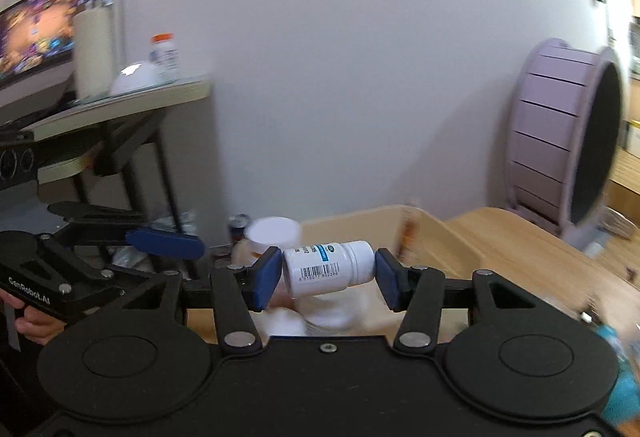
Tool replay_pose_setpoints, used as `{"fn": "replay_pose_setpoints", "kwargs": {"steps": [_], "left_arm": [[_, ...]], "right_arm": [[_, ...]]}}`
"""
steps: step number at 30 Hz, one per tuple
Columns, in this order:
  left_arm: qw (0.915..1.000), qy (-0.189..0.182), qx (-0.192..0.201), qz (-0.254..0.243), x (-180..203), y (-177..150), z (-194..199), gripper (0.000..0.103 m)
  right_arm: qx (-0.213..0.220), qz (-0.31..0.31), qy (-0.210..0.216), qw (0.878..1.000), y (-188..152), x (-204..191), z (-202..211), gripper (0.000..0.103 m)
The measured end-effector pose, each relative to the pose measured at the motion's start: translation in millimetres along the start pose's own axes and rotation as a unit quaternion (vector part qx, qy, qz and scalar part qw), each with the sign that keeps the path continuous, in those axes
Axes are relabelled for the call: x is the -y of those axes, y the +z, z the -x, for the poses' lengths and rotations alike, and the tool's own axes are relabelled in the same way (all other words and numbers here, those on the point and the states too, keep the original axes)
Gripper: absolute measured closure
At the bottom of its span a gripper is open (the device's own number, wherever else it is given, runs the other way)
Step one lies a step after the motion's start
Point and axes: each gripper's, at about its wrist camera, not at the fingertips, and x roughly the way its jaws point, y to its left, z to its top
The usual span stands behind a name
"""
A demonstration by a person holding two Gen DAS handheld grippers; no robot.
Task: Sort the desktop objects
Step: 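Carry the white pill bottle into the cream basket and release it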
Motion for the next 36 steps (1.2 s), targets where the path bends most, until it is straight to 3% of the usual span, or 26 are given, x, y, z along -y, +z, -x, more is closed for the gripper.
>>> {"fn": "replay_pose_setpoints", "kwargs": {"steps": [5,8,11,15,22,31,36], "left_arm": [[0.9998,0.016,-0.008,-0.001,-7,2,16,0.045],[0.9996,0.026,-0.012,0.002,-12,3,20,0.045],[0.9995,0.027,-0.012,0.005,-14,4,23,0.045],[0.9997,0.022,-0.013,0.001,-12,4,22,0.045],[0.9997,-0.002,-0.021,-0.009,7,6,13,0.045],[0.9973,-0.051,-0.043,-0.030,50,4,-19,0.045],[0.9953,-0.069,-0.048,-0.048,75,7,-42,0.045]], "right_arm": [[-0.003,0.016,0.014,1.000,5,-13,-21,0.052],[-0.014,0.028,-0.002,1.000,2,-15,-32,0.037],[-0.018,0.025,-0.014,0.999,-3,-13,-29,0.036],[0.004,0.006,-0.028,1.000,-6,-3,0,0.036],[0.024,-0.036,-0.096,0.994,-27,23,76,0.033],[0.038,-0.123,-0.204,0.970,-72,67,137,0.031],[0.047,-0.130,-0.248,0.959,-86,85,147,0.031]]}}
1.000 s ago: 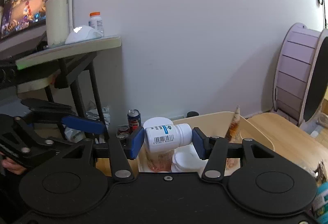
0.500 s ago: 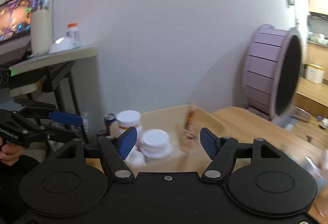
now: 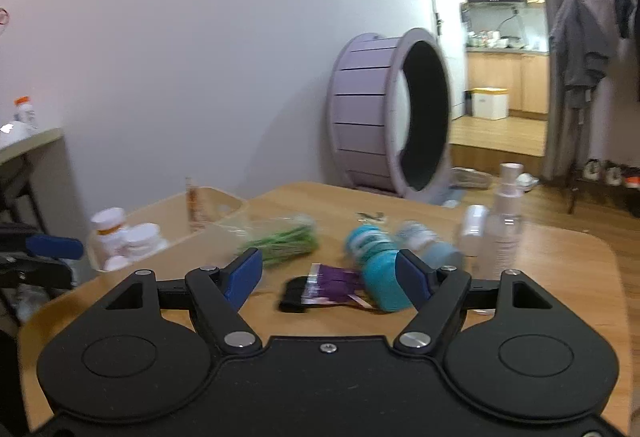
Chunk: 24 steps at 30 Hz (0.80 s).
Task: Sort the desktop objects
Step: 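Carry the white pill bottle into the cream basket and release it, then close the right gripper around the white spray bottle's neck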
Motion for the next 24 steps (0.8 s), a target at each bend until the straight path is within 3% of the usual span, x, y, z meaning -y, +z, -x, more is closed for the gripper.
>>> {"fn": "replay_pose_setpoints", "kwargs": {"steps": [12,20,24], "left_arm": [[0.9993,-0.031,0.002,-0.023,25,14,-56,0.045],[0.9985,-0.045,0.009,-0.031,27,4,-64,0.045],[0.9976,-0.054,0.021,-0.038,28,0,-62,0.045]], "right_arm": [[0.034,-0.024,-0.117,0.992,13,59,-8,0.031],[0.018,-0.013,-0.129,0.991,13,73,-34,0.038],[0.020,-0.016,-0.128,0.991,13,72,-38,0.049]]}}
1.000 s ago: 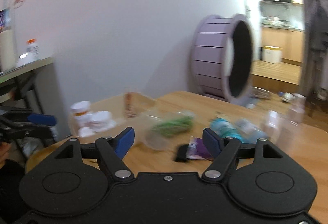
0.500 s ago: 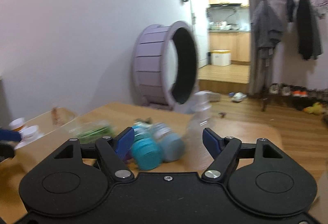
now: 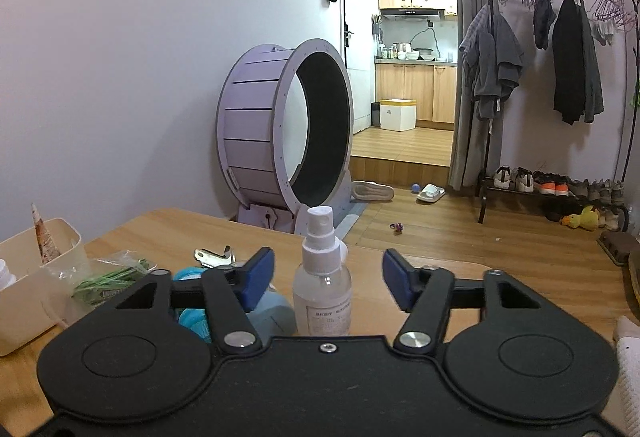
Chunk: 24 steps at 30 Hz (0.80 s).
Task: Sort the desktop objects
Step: 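Close the right gripper around the white spray bottle's neck, then carry the spray bottle into the cream basket and open the right gripper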
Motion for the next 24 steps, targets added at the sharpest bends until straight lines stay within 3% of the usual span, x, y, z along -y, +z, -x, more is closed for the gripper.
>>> {"fn": "replay_pose_setpoints", "kwargs": {"steps": [5,15,24], "left_arm": [[1.0000,-0.002,0.006,-0.001,0,-2,2,0.045],[0.9998,-0.004,0.018,-0.012,0,-6,18,0.045],[0.9987,0.028,0.041,0.014,-20,0,53,0.045]], "right_arm": [[-0.001,-0.009,0.007,1.000,0,3,-4,0.079],[0.040,-0.033,0.035,0.998,18,-4,24,0.081],[0.069,-0.009,0.159,0.985,56,-85,48,0.081]]}}
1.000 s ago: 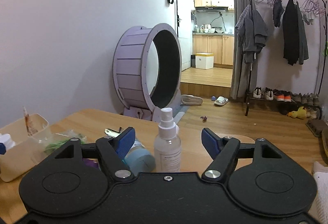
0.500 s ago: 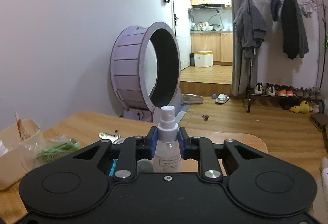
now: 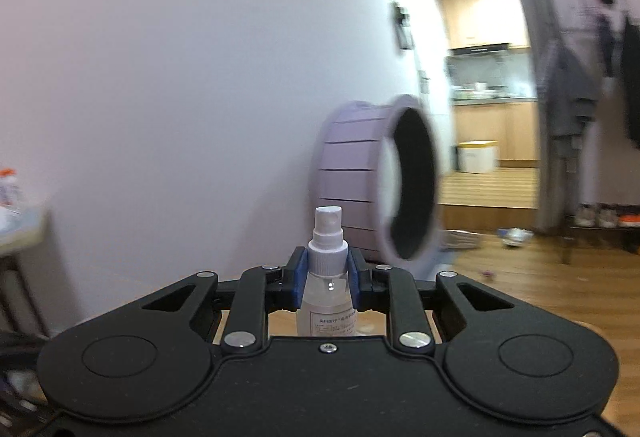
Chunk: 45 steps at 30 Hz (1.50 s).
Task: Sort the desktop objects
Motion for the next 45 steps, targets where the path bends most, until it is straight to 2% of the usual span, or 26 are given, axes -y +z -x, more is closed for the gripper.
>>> {"fn": "replay_pose_setpoints", "kwargs": {"steps": [5,13,17,28,30,33,37,41,45], "left_arm": [[0.9997,0.017,0.014,0.013,-15,1,15,0.045],[0.9979,0.040,0.030,0.041,-42,5,29,0.045],[0.9977,0.042,0.029,0.043,-44,5,30,0.045],[0.9979,0.040,0.027,0.043,-43,4,32,0.045],[0.9979,0.040,0.028,0.043,-44,3,32,0.045],[0.9978,0.041,0.024,0.045,-45,2,30,0.045],[0.9980,0.040,0.023,0.044,-45,2,29,0.045],[0.9983,0.035,0.020,0.041,-43,1,27,0.045],[0.9988,0.028,0.014,0.037,-39,0,22,0.045]], "right_arm": [[-0.016,0.025,0.061,0.998,9,-48,-34,0.081],[-0.052,0.046,0.101,0.992,3,-88,-91,0.082],[-0.066,0.060,0.099,0.991,-3,-93,-114,0.082],[-0.122,0.066,0.066,0.988,-39,-89,-141,0.081],[-0.119,0.066,0.067,0.988,-42,-89,-140,0.080],[-0.111,0.067,0.064,0.990,-40,-89,-127,0.068],[-0.092,0.068,0.055,0.992,-33,-80,-100,0.059],[-0.070,0.049,0.027,0.996,-29,-54,-60,0.056],[-0.068,0.027,-0.011,0.997,-36,-28,-29,0.048]]}}
